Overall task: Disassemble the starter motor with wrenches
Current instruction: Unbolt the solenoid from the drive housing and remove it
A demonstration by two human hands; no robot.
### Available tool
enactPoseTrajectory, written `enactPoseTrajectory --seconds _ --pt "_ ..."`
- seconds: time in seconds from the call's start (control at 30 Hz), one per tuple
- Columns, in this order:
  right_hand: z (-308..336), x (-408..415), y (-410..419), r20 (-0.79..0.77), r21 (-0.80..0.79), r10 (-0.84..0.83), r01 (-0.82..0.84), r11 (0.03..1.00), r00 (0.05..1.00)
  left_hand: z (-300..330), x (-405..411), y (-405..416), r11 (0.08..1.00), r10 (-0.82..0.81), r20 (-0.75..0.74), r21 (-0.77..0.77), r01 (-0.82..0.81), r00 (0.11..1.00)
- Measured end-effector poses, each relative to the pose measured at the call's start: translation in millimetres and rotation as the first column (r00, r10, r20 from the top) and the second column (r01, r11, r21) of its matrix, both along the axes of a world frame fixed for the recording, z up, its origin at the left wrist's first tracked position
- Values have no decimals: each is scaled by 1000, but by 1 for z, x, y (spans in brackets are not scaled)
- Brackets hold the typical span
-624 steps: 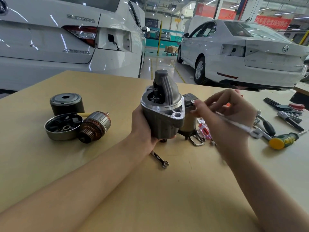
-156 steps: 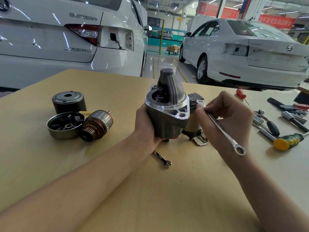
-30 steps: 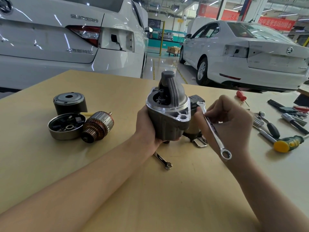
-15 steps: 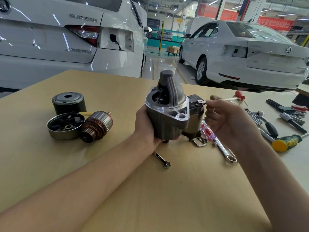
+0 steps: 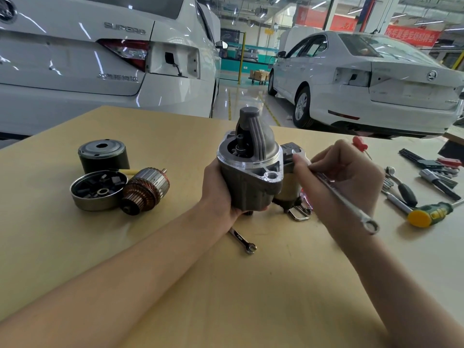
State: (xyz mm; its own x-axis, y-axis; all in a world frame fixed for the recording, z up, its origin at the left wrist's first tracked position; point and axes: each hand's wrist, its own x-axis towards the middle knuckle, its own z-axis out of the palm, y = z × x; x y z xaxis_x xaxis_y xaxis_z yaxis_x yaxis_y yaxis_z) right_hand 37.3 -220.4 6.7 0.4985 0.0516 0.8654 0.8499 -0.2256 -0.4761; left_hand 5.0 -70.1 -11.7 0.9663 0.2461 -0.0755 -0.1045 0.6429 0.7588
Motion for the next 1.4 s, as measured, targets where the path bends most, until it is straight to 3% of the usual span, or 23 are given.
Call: enactPoseTrajectory --seconds 0.23,0.63,0.9,1.0,1.07,1.13,1.23,1.33,1.4 --pt "-4 -2 0 179 -99 -110 130 987 978 2 -1 0 1000 -8 -18 -7 8 1000" --pt "-4 -4 -1 224 -85 -128 150 985 966 1 -1 0 1000 -4 -22 -5 4 1000" --pt "-5 -5 2 89 -34 -66 69 997 994 1 0 0 1000 -5 -18 -19 5 1000" --pt "1 -6 2 -82 48 -4 7 999 997 1 -1 0 1000 -8 -6 -26 8 1000" --pt "7 -4 -1 -305 216 196 -132 967 932 1 0 0 1000 -5 -6 -29 5 1000" --pt "13 1 -4 -496 452 474 -250 857 728 1 0 0 1000 -4 -12 -9 4 1000" --pt "15 11 -6 -574 638 655 -234 734 491 2 0 0 1000 -5 -4 4 5 1000" --pt "13 16 -6 -613 633 679 -264 728 404 2 1 1 1000 -8 -5 2 8 1000" --pt "13 17 -7 -607 610 669 -289 738 428 1 1 1 1000 -14 -6 0 14 1000"
